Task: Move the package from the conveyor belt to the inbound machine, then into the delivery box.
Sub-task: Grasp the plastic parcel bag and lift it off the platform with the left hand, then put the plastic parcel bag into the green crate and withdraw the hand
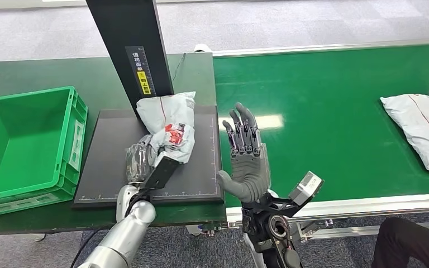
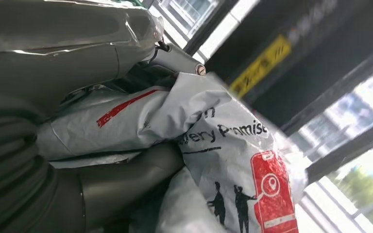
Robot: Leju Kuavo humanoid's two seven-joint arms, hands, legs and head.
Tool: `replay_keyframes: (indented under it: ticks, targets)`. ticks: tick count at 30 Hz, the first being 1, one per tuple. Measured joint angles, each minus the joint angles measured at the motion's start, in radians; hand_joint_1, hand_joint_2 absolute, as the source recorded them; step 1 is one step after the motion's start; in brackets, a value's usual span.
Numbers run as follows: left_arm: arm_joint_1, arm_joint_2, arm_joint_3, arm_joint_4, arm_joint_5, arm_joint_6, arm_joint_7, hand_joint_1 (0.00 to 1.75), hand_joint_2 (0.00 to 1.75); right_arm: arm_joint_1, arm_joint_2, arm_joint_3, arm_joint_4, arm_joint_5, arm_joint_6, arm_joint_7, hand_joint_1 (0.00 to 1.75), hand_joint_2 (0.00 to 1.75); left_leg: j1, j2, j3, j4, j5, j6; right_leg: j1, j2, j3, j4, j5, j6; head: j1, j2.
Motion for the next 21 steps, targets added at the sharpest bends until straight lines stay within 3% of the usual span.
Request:
replay_keyframes:
  ticks: [5, 14, 21]
  targets:
    - [0.078, 0.004, 0.032, -0.224, 0.138, 0.009, -0.097, 1.75, 1.75, 0.022, 0.000, -0.005, -0.028, -0.002, -0.027, -0.002, 0.00, 1.75, 0.000, 0.000, -0.001, 0.000, 0.000, 0.000, 0.000, 0.000, -0.001, 0.000, 0.000, 0.000, 0.000, 0.000]
    - [0.200, 0.060, 0.091, -0.684, 0.265, 0.016, -0.135, 1.75, 1.75, 0.050, 0.000, -0.019, -0.059, -0.008, 0.000, 0.007, 0.00, 1.75, 0.000, 0.000, -0.001, 0.000, 0.000, 0.000, 0.000, 0.000, -0.001, 0.000, 0.000, 0.000, 0.000, 0.000]
    - [0.222, 0.145, 0.177, -0.818, 0.312, 0.015, -0.075, 1.75, 1.75, 0.038, 0.001, -0.035, -0.058, -0.010, 0.035, 0.012, 0.00, 1.75, 0.000, 0.000, -0.001, 0.000, 0.000, 0.000, 0.000, 0.000, -0.001, 0.000, 0.000, 0.000, 0.000, 0.000]
